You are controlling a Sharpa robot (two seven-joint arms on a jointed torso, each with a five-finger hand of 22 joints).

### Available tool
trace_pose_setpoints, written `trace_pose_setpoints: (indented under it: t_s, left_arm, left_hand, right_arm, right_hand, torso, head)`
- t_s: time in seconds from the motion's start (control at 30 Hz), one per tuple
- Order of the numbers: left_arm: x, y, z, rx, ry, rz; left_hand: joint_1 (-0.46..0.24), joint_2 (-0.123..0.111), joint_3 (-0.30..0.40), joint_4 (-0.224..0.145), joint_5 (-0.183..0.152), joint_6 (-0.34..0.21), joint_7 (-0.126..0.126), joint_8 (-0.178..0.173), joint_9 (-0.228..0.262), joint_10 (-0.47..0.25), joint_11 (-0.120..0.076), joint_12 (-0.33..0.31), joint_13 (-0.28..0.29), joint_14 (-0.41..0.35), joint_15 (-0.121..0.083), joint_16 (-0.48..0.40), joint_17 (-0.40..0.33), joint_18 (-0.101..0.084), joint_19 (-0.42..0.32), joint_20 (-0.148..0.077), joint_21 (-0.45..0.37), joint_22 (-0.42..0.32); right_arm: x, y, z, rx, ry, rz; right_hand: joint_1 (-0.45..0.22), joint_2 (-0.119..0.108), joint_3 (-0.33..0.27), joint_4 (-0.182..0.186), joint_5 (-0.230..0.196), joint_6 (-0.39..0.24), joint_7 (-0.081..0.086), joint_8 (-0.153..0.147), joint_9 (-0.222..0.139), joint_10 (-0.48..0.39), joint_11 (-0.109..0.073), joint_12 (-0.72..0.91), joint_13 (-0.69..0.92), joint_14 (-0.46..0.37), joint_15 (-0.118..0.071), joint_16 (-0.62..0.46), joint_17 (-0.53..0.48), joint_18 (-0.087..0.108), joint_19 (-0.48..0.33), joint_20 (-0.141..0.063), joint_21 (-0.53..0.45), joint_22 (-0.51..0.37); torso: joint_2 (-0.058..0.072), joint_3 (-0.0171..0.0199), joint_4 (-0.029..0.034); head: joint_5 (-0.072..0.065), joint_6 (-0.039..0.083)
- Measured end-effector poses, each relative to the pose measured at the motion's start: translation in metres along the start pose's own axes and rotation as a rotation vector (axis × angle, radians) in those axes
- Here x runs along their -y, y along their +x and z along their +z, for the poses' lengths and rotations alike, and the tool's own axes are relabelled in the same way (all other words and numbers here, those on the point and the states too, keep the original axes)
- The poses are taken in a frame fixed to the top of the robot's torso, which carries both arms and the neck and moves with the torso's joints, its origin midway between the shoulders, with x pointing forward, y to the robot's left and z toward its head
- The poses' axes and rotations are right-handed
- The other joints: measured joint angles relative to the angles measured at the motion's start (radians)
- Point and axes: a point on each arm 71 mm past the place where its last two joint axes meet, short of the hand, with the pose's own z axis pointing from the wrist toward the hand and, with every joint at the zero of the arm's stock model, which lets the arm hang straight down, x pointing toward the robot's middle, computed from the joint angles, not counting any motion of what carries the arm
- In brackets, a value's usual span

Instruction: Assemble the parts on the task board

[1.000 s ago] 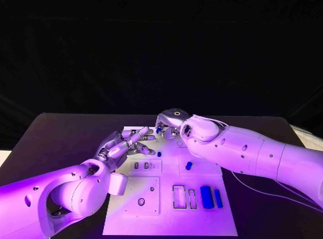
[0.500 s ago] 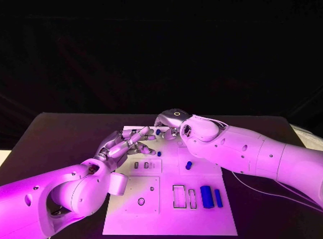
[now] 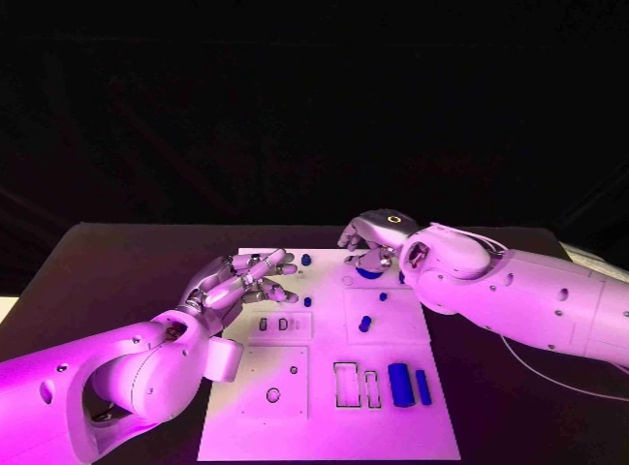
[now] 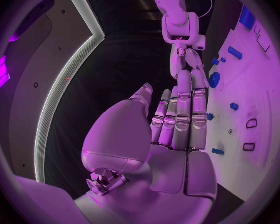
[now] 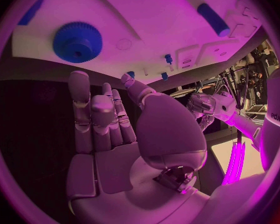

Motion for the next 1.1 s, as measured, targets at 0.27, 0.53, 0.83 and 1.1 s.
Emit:
trace_pose_setpoints:
  t_s: [0.27, 0.53, 0.83, 1.1]
  left_arm:
    - [0.000, -0.002, -0.001, 0.002, -0.002, 0.001]
    - [0.000, -0.003, 0.000, 0.003, -0.004, 0.002]
    - [-0.001, -0.004, 0.001, 0.004, -0.008, 0.002]
    - [-0.001, -0.004, 0.001, 0.005, -0.011, 0.002]
  left_hand:
    - [0.008, 0.000, 0.003, -0.008, 0.000, 0.000, 0.000, 0.000, 0.000, 0.000, 0.000, 0.000, 0.000, -0.002, -0.002, 0.000, 0.003, 0.000, -0.006, 0.001, 0.000, 0.002]
    - [0.008, 0.000, 0.004, -0.010, 0.000, 0.000, 0.000, 0.000, 0.000, 0.000, 0.000, 0.000, 0.000, -0.004, -0.003, 0.000, 0.004, 0.000, -0.007, 0.000, 0.004, 0.003]
    - [0.012, 0.004, 0.008, -0.013, 0.000, 0.000, 0.000, 0.000, 0.000, 0.000, 0.000, 0.000, 0.000, -0.003, -0.003, 0.004, 0.005, 0.000, -0.007, 0.000, 0.004, 0.004]
    - [0.012, 0.004, 0.008, -0.013, 0.000, 0.000, 0.000, 0.000, 0.000, 0.000, 0.000, 0.000, 0.000, -0.004, -0.003, 0.004, 0.006, 0.000, -0.007, 0.000, 0.004, 0.004]
  right_arm:
    - [0.037, -0.007, -0.026, -0.033, 0.136, 0.122]
    - [0.049, -0.002, -0.027, -0.095, 0.217, 0.192]
    - [0.049, 0.004, -0.021, -0.143, 0.235, 0.218]
    - [0.048, 0.008, -0.017, -0.167, 0.239, 0.220]
  right_hand:
    - [-0.038, -0.059, -0.086, 0.054, 0.116, -0.050, -0.010, 0.000, -0.005, 0.219, -0.041, 0.164, 0.126, 0.000, -0.031, 0.197, 0.264, -0.037, 0.106, -0.038, 0.169, 0.251]
    - [-0.023, -0.044, -0.223, 0.140, 0.173, -0.067, -0.011, 0.011, 0.003, 0.153, -0.037, 0.861, 0.871, 0.001, -0.038, 0.299, 0.401, -0.064, 0.137, -0.034, 0.268, 0.393]
    - [-0.001, -0.030, -0.239, 0.150, 0.179, -0.067, -0.011, 0.017, 0.006, 0.173, -0.036, 0.984, 1.015, -0.001, -0.031, 0.334, 0.471, -0.064, 0.141, -0.030, 0.299, 0.447]
    - [0.008, -0.028, -0.242, 0.148, 0.174, -0.064, -0.008, 0.023, 0.007, 0.180, -0.036, 1.007, 1.044, -0.001, -0.031, 0.345, 0.480, -0.064, 0.141, -0.030, 0.304, 0.458]
  torso:
    - [-0.005, 0.0057, -0.0132]
    - [-0.005, 0.0080, -0.0157]
    - [-0.004, 0.0070, -0.0139]
    - [-0.004, 0.0055, -0.0142]
  head:
    - [0.007, 0.005]
    - [0.007, 0.006]
    - [0.007, 0.004]
    - [0.008, 0.001]
